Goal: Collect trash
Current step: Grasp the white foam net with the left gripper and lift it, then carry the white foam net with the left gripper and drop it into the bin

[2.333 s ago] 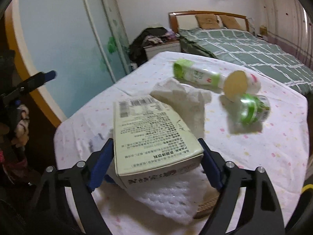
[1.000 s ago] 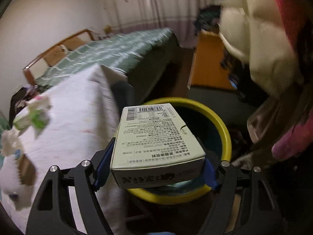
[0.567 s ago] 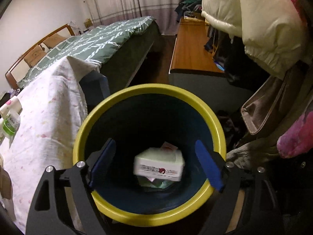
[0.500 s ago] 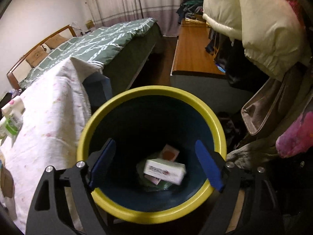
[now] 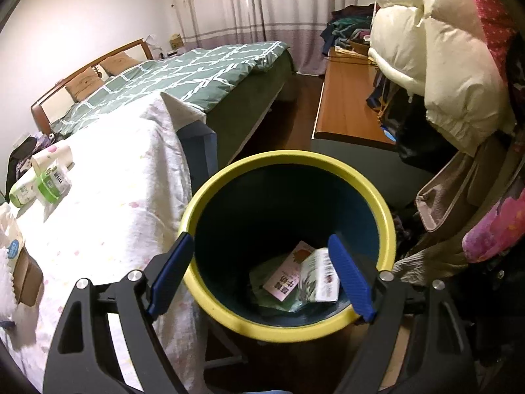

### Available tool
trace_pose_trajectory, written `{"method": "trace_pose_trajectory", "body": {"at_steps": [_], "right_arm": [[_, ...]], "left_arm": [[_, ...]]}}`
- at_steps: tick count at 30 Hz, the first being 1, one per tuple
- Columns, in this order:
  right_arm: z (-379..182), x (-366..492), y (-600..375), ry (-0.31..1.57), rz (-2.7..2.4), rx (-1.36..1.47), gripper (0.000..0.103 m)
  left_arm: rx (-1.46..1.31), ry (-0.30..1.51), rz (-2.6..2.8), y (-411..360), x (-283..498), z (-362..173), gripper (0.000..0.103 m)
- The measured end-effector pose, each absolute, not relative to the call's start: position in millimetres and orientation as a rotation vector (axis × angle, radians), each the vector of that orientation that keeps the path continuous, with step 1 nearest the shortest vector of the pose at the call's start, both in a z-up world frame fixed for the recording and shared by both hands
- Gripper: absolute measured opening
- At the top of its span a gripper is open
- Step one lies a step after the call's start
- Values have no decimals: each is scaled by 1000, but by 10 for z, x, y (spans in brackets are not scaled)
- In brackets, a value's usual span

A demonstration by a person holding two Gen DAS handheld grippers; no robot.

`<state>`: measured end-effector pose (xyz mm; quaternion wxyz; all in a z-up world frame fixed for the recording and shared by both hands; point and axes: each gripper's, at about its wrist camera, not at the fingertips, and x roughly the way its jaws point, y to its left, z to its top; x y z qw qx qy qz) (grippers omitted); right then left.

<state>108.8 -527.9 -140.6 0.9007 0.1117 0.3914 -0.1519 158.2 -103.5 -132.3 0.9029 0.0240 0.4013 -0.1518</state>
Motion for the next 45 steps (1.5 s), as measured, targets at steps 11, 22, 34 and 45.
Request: {"method": "trace_pose_trajectory", "body": {"at_steps": [11,22,34,45], "right_arm": [[-1351,1027,-5230,793,-303,228,80],[-1155,837,-5156,736,-296,219,80],[-989,527,-5120,679,-335,183,80],[-853,123,-5202,626,-400,163,80]], "left_arm": [[70,849,-336,-1091,1552,-1359,26],[94,781,-386,-1151,1364,-1106,14],[135,666,-490,-1451,1131,-594,13],[206,600,-651,-2338,1461,-311,13]]}}
